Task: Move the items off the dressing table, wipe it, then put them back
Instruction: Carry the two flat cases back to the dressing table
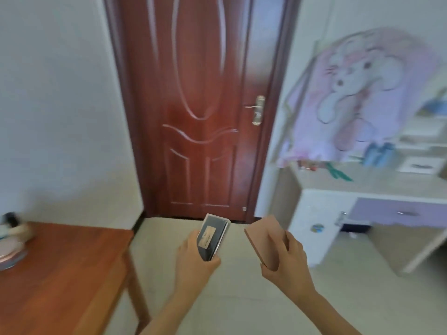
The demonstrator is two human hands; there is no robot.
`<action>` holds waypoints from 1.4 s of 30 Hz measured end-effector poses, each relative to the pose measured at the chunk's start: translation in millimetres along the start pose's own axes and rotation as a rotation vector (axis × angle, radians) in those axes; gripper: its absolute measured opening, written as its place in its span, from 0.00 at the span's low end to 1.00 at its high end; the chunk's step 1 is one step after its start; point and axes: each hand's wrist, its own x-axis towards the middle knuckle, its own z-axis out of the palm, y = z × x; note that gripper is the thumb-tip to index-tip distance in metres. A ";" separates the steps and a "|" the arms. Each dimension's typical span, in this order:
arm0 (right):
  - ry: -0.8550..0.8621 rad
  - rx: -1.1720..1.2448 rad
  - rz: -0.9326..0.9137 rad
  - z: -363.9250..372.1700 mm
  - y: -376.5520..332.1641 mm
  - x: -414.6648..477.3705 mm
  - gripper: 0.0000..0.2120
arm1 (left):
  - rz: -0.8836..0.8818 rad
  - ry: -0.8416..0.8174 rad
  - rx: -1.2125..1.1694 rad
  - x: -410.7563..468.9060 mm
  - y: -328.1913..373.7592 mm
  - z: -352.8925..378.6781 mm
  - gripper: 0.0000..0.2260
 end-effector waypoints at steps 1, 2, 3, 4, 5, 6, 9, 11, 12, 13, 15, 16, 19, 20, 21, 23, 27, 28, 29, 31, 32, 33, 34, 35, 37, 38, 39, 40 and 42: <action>0.008 -0.005 0.037 -12.0 24.5 -7.1 0.36 | 0.020 -0.041 -0.007 -5.5 13.7 23.3 0.29; 0.015 -0.005 0.074 -23.5 47.2 -14.7 0.36 | 0.042 -0.080 -0.013 -11.6 26.5 45.6 0.29; 0.027 -0.003 0.111 -34.4 68.4 -22.1 0.36 | 0.065 -0.114 -0.024 -17.9 38.5 66.3 0.28; 0.047 -0.001 0.145 -44.6 88.5 -29.4 0.35 | 0.091 -0.144 -0.042 -24.1 49.3 85.4 0.26; 0.070 -0.001 0.177 -53.0 107.6 -37.5 0.35 | 0.117 -0.170 -0.060 -30.6 58.3 103.1 0.24; 0.088 -0.007 0.207 -60.1 124.6 -46.4 0.34 | 0.138 -0.197 -0.073 -37.2 66.0 119.8 0.23; 0.100 -0.041 0.292 -79.0 164.8 -74.4 0.34 | 0.163 -0.292 -0.081 -56.5 87.4 161.8 0.21; 0.107 -0.048 0.329 -87.5 187.1 -87.5 0.34 | 0.162 -0.351 -0.074 -64.9 99.1 183.6 0.22; 0.107 -0.054 0.349 -91.0 196.4 -92.4 0.34 | 0.165 -0.368 -0.073 -66.9 103.7 193.3 0.23; 0.108 -0.054 0.370 -94.0 204.1 -96.2 0.34 | 0.171 -0.380 -0.076 -67.5 107.5 202.2 0.24; 0.129 -0.041 0.403 -98.2 217.2 -100.4 0.33 | 0.180 -0.404 -0.081 -65.0 113.9 218.4 0.25; 0.135 -0.047 0.414 -99.4 223.0 -100.9 0.33 | 0.182 -0.419 -0.082 -62.5 116.7 225.9 0.25; 0.116 -0.104 0.430 -99.3 239.5 -94.8 0.34 | 0.185 -0.471 -0.109 -48.6 122.3 249.3 0.21; 0.113 -0.115 0.434 -98.9 245.2 -89.3 0.34 | 0.188 -0.487 -0.119 -42.7 124.9 257.9 0.21; 0.111 -0.127 0.435 -99.1 251.2 -82.1 0.34 | 0.194 -0.504 -0.131 -36.4 128.2 267.0 0.21; 0.105 -0.162 0.428 -101.2 262.8 -61.4 0.34 | 0.211 -0.533 -0.153 -20.8 135.3 285.7 0.22; 0.111 -0.185 0.414 -106.4 280.6 -2.9 0.34 | 0.203 -0.528 -0.184 26.0 146.0 314.7 0.26; 0.119 -0.190 0.404 -108.3 284.3 13.0 0.34 | 0.193 -0.521 -0.189 39.1 148.5 319.8 0.26; 0.128 -0.196 0.395 -110.0 288.4 28.9 0.35 | 0.181 -0.516 -0.196 52.8 150.5 324.1 0.26; 0.155 -0.187 0.390 -110.6 294.7 59.4 0.35 | 0.165 -0.511 -0.207 81.2 153.8 330.2 0.25; 0.170 -0.172 0.391 -108.6 297.0 72.6 0.36 | 0.161 -0.506 -0.210 95.3 154.6 333.4 0.25; 0.183 -0.152 0.394 -104.7 299.6 84.6 0.36 | 0.155 -0.498 -0.214 108.7 154.5 337.5 0.24; 0.187 -0.130 0.400 -99.6 302.6 94.4 0.36 | 0.149 -0.488 -0.219 120.1 153.4 341.9 0.23; 0.180 -0.112 0.413 -93.9 306.0 102.1 0.36 | 0.138 -0.481 -0.224 128.6 151.1 347.4 0.22; 0.132 -0.097 0.457 -81.1 315.7 110.4 0.36 | 0.095 -0.487 -0.215 137.4 143.3 361.7 0.21; 0.107 -0.094 0.479 -75.1 322.0 111.5 0.36 | 0.066 -0.506 -0.207 138.5 139.0 370.1 0.21; 0.090 -0.089 0.497 -70.2 330.1 111.8 0.36 | 0.035 -0.533 -0.201 139.3 135.5 379.7 0.21; 0.078 -0.083 0.516 -67.6 339.2 111.9 0.36 | 0.000 -0.563 -0.194 140.4 134.4 390.1 0.20; 0.068 -0.074 0.562 -71.5 362.0 112.1 0.37 | -0.068 -0.613 -0.174 143.1 140.3 414.3 0.20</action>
